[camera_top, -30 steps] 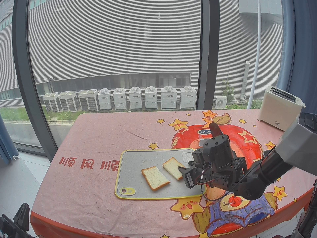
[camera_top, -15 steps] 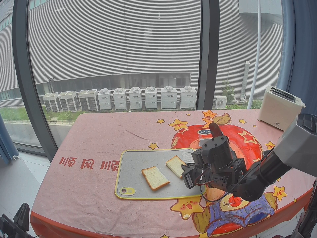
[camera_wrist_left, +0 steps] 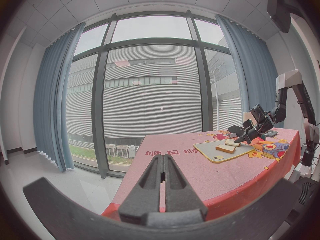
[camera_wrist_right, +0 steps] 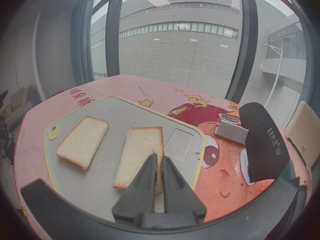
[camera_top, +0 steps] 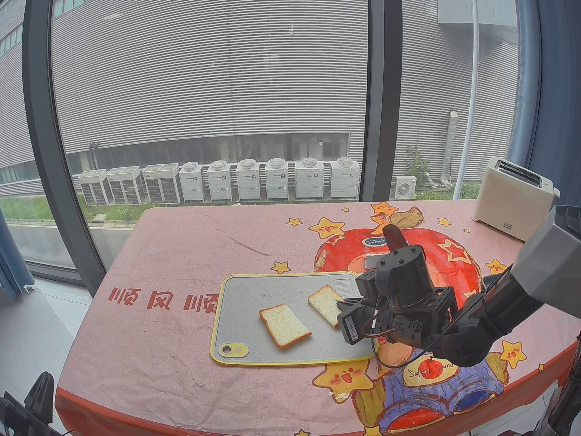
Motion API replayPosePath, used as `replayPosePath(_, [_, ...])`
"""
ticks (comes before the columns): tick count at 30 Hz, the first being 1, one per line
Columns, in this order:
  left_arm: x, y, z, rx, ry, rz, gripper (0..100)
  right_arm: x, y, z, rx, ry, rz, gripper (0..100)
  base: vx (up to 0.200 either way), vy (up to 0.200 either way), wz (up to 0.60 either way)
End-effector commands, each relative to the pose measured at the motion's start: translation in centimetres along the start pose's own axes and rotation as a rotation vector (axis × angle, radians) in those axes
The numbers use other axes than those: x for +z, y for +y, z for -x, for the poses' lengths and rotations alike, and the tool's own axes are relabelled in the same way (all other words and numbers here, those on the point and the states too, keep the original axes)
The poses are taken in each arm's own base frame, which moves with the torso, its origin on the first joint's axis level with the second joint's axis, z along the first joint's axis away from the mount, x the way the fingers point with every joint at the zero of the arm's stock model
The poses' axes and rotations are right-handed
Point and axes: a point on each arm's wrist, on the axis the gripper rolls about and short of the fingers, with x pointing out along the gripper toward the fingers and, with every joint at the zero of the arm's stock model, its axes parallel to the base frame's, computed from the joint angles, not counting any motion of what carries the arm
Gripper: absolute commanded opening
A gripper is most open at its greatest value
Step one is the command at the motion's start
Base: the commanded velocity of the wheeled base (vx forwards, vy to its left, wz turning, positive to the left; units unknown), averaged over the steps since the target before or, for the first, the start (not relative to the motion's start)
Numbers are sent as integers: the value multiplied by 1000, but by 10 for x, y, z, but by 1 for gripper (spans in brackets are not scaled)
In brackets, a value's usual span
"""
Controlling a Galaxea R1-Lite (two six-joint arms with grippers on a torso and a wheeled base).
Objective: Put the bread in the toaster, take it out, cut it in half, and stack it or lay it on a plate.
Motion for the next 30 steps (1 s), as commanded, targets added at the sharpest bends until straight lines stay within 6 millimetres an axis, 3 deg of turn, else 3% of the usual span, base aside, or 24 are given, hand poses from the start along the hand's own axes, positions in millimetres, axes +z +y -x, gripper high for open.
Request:
replayPosePath(1, [-5,0,0,0,1,0,0,15,-2,15,3,-68,-12,0,0,0,0])
replayPosePath(13, [-5,0,0,0,1,0,0,22,-6,63,19,-130,-14,0,0,0,0])
replayPosePath(20, [-5,0,0,0,1,0,0,20,-9,77,18,-149,-20,0,0,0,0])
replayPosePath(21, [-5,0,0,0,1,0,0,19,-11,89,19,-167,-25,0,0,0,0])
replayPosePath(30, [-5,0,0,0,1,-5,0,19,-18,124,23,-232,-40,0,0,0,0])
